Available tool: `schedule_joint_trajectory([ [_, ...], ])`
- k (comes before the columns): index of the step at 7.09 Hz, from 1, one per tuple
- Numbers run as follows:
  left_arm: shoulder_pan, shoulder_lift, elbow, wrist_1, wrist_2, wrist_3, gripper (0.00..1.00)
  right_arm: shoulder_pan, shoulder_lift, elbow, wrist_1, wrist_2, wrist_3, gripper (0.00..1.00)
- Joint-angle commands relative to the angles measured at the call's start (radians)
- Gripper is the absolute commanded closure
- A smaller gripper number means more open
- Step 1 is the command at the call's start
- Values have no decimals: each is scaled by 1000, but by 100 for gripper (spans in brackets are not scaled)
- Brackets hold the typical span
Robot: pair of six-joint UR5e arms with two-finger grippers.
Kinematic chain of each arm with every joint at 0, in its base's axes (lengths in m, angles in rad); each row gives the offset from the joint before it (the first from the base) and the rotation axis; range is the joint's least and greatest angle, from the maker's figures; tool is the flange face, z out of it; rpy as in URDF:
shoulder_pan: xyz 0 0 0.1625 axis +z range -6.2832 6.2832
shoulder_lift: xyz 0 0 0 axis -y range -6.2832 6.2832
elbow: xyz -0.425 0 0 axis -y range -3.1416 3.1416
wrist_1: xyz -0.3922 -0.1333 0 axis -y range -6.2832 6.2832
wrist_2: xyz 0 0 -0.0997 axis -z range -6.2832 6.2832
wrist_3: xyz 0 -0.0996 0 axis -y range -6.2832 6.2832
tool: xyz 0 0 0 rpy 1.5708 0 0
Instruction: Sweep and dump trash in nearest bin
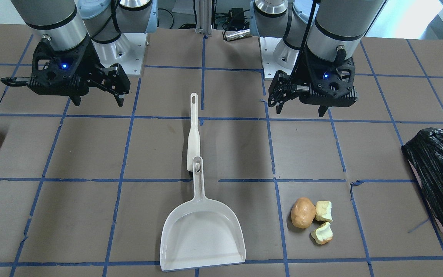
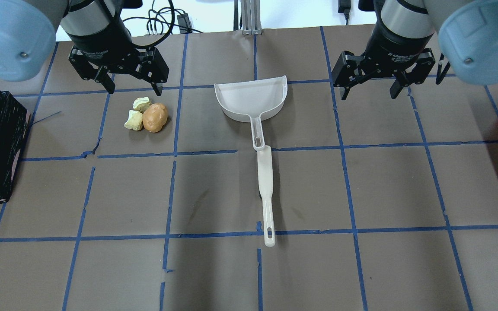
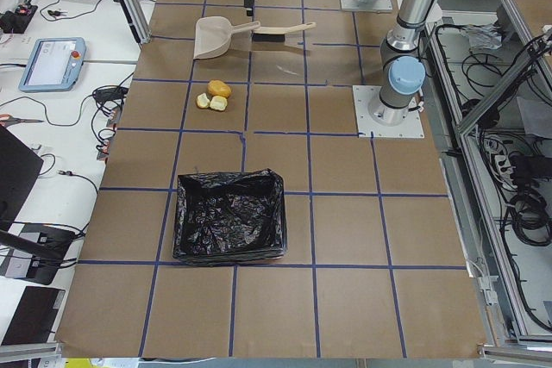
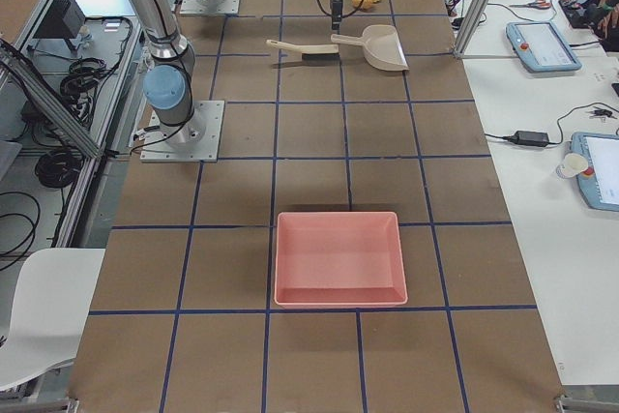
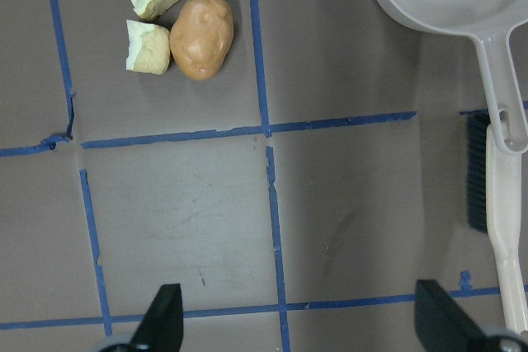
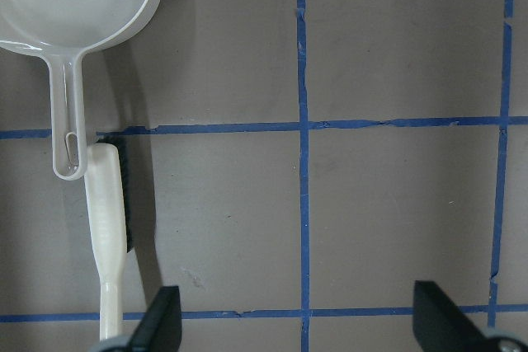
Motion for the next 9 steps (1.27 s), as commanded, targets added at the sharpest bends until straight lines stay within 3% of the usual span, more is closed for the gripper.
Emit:
schedule_joint_trajectory([
  [1,-11,-20,-40,22,-59,-3,0,-6,0,2,5,1,-19,0],
  [4,-165,-162,-116,378,-61,-121,0,2,-20,5,2,-8,-73,0],
  [9,-264,-307,-157,543,-64,-221,0,-1,-14,9,3,-7,-62,1],
])
